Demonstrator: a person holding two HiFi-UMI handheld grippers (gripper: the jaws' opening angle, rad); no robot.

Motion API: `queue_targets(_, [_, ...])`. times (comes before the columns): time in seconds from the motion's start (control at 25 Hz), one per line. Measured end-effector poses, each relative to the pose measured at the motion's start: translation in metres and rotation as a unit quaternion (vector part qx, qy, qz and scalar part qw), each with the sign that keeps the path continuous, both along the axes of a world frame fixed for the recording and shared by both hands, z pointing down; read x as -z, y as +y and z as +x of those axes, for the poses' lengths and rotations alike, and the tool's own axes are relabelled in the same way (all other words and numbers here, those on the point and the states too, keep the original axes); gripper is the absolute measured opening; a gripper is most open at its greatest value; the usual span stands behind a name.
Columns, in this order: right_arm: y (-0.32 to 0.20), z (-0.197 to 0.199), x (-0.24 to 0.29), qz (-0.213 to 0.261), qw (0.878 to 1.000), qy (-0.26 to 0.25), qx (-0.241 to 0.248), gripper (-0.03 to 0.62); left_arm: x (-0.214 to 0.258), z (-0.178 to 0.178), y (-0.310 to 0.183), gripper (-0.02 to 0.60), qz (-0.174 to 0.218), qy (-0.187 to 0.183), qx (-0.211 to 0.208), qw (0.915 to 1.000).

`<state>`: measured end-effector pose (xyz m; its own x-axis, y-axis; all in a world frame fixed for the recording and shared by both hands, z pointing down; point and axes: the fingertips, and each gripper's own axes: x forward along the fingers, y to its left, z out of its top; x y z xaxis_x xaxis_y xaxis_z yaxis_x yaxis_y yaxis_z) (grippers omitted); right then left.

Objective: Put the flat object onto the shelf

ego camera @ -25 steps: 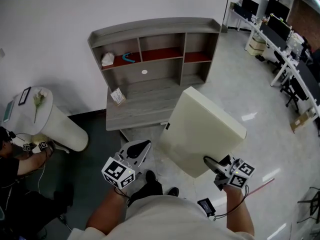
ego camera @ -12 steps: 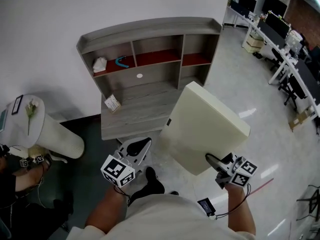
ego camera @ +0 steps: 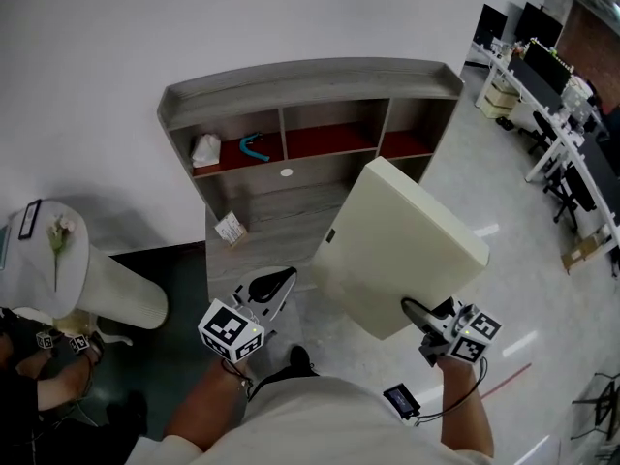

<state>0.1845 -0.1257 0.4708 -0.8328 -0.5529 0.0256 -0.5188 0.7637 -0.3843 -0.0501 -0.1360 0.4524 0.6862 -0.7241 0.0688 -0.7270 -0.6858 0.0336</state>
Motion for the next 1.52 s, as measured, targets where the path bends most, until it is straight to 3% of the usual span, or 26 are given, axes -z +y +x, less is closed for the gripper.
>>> queue_targets(0.24, [-0.039, -0.056, 0.009, 0.006, 1.0, -0.005, 0.006, 0.285, 0.006, -0.042, -0.029, 0.014, -0.003, 0.005, -0.008, 0.9999])
queue_targets(0.52, [-0.062, -0.095, 0.007, 0.005, 1.0, -0.004, 0.025, 0.285, 0.003, -0.066, -0.051, 0.014, -0.003, -0.001, -0.01, 0.9999])
queue_targets(1.04, [-0.136, -0.115, 0.027, 0.025, 0.997, 0.005, 0.073, 0.285, 0.016, -0.088, -0.106, 0.014, 0.006, -0.011, 0.04, 0.9991])
queue_targets(1.52, [-0.255, -0.114, 0.118, 0.089, 0.982, 0.008, 0.165, 0.285, 0.077, -0.08, -0.201, 0.014, 0.036, -0.022, 0.067, 0.9969])
